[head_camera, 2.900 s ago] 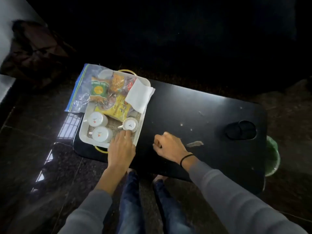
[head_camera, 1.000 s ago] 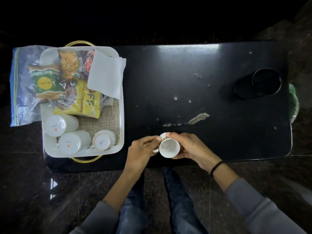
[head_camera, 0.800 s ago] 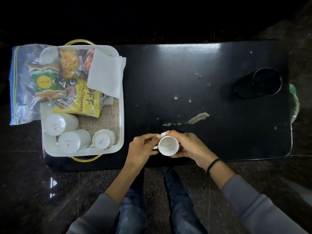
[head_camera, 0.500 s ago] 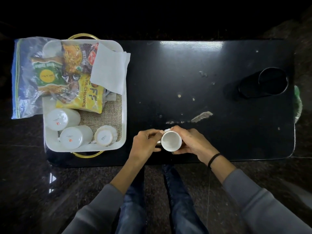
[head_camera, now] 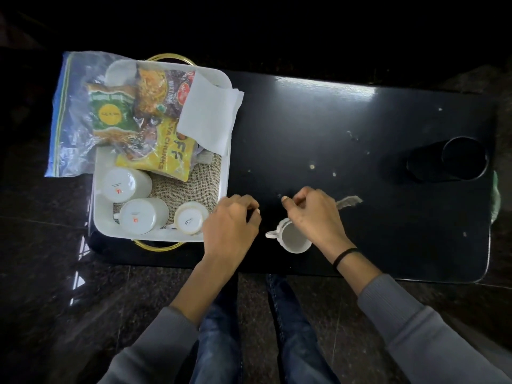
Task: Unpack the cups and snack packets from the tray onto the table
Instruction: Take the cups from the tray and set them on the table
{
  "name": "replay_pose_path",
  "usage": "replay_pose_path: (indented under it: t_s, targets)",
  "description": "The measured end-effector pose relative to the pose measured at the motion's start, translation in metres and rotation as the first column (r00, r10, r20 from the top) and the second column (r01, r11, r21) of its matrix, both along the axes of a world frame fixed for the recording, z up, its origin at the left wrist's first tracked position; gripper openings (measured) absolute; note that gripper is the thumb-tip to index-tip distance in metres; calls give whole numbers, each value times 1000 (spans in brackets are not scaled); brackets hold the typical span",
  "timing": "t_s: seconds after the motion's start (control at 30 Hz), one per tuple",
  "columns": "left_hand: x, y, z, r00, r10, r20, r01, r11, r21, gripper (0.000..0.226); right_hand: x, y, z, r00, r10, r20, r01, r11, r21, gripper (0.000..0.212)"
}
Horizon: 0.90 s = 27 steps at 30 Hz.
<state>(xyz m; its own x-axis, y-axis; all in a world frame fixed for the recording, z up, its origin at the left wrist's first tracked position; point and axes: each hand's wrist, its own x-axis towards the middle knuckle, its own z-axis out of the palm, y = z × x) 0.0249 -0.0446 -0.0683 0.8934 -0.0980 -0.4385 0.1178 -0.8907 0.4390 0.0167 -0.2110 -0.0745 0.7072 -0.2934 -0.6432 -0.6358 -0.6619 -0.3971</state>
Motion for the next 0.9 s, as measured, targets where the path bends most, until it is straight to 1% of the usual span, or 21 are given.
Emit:
replay_pose_path:
  t_s: [0.07,0.13,0.17,0.23,0.33,0.43,0.53,0.63,0.73,0.8,0.87,0.9]
  targets:
    - [4,16,2,996,-45,78,45,999,3,22,7,12,2,999,27,40,-30,997,66,27]
    - [6,33,2,987,-124,102,117,991,71,29,14,26,4,996,59,61,-67,988,136,24]
    - [7,42,1,984,-151,94,140,984,111,34,16,34,4,994,85,70,-95,982,162,23]
    - [6,58,-2,990,-134,50,127,983,136,46,20,49,2,986,141,85,-156,966,207,20]
    - [4,76,-7,999,-44,-22,46,994,98,61,24,67,-3,974,208,88,-225,927,300,17]
    - [4,89,-13,994,-72,-80,78,994,73,67,25,82,-8,970,232,71,-242,899,365,16]
    - [8,97,-17,985,-129,-113,131,991,7,67,24,89,-10,978,198,59,-205,898,389,16]
    - [13,96,-16,989,-128,-76,125,991,-44,63,26,89,-10,989,142,43,-147,894,424,16]
    - [17,90,-11,995,-98,4,98,990,-101,63,28,82,-8,998,53,45,-68,881,469,22]
    - [21,85,-3,996,-64,68,75,981,-181,64,30,75,-5,997,-23,69,-16,860,510,27]
    - [27,78,6,996,-16,85,38,963,-265,63,33,65,-2,991,-115,70,54,813,579,30]
    - [29,74,11,997,25,71,-2,952,-307,62,35,59,0,988,-148,55,83,784,615,33]
